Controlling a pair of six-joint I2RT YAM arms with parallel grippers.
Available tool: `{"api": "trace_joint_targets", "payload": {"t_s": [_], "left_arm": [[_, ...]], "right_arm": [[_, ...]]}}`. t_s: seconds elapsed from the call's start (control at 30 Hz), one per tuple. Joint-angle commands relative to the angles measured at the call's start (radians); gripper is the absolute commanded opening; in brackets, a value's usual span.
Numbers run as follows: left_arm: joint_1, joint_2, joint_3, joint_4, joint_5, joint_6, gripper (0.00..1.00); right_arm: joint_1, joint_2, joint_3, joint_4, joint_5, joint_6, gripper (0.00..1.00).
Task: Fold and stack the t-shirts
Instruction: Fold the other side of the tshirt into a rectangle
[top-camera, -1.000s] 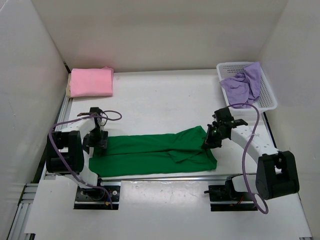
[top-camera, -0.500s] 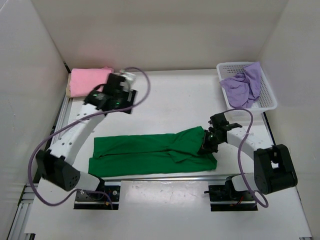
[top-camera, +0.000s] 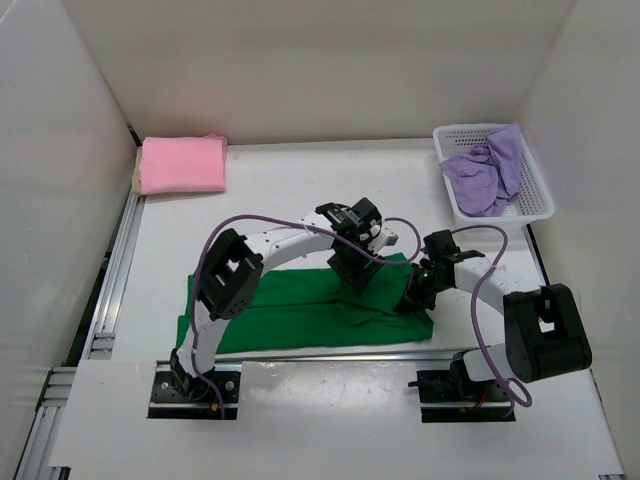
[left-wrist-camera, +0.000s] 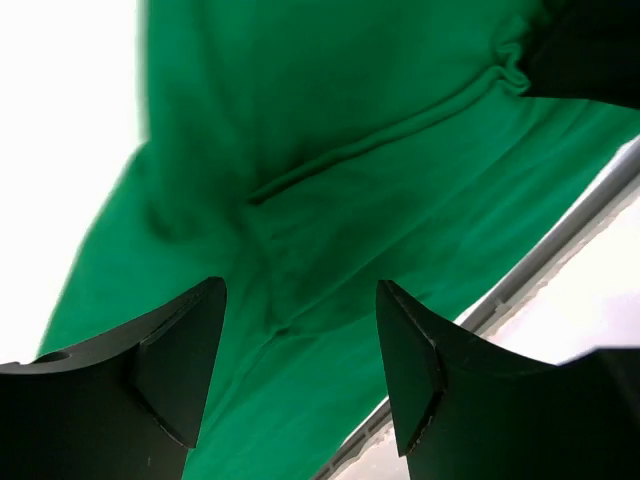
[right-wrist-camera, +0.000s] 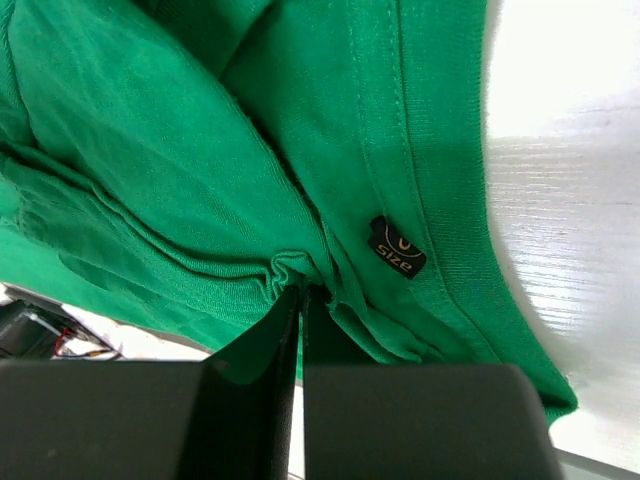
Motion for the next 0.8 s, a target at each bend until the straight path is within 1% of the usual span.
{"api": "trace_joint_targets", "payload": {"t_s": [0.0,0.13,0.17,0.3,0.37,0.4,0.53,0.57,0.63,0.77], "left_arm": [[-0.001,-0.012,0.051,0.014,0.051,0.001,0.72],[-0.012,0.022,0.051,0.032,-0.004,0.001,0.72],[-0.012,0.034,0.051,0.032,-0.004,0.001,0.71],[-0.023,0.080,0.063,0.033,0.006,0.001,0.71],[-0.023,0.098,0.072,0.033,0.006,0.001,0.67],[-0.023,0.110,0.072,0.033,0.016,0.001,0.62],[-0.023,0.120,0.094,0.023,0.040,0.001,0.48],[-0.023,0.120,0.103,0.023,0.040,0.001,0.33],[-0.023,0.120,0.112,0.023,0.017,0.001,0.21],[-0.023,0.095,0.112,0.014,-0.009,0.001,0.21]], "right_arm": [[-0.004,-0.001,-0.015,0.017,0.012,0.010,0.00],[-0.013,-0.012,-0.015,0.017,0.012,0.010,0.00],[-0.013,-0.012,-0.015,0.017,0.012,0.010,0.00],[-0.022,-0.030,-0.015,0.008,0.023,0.000,0.00],[-0.023,-0.030,-0.015,-0.003,0.023,0.000,0.00],[-0.023,-0.039,-0.015,-0.003,0.023,0.000,0.00],[-0.032,-0.039,-0.005,-0.003,0.032,-0.009,0.00],[-0.032,-0.039,-0.005,-0.003,0.032,-0.009,0.00],[-0.032,-0.039,-0.005,-0.003,0.032,-0.009,0.00],[-0.032,-0.039,-0.005,-0.012,0.032,-0.009,0.00]]}}
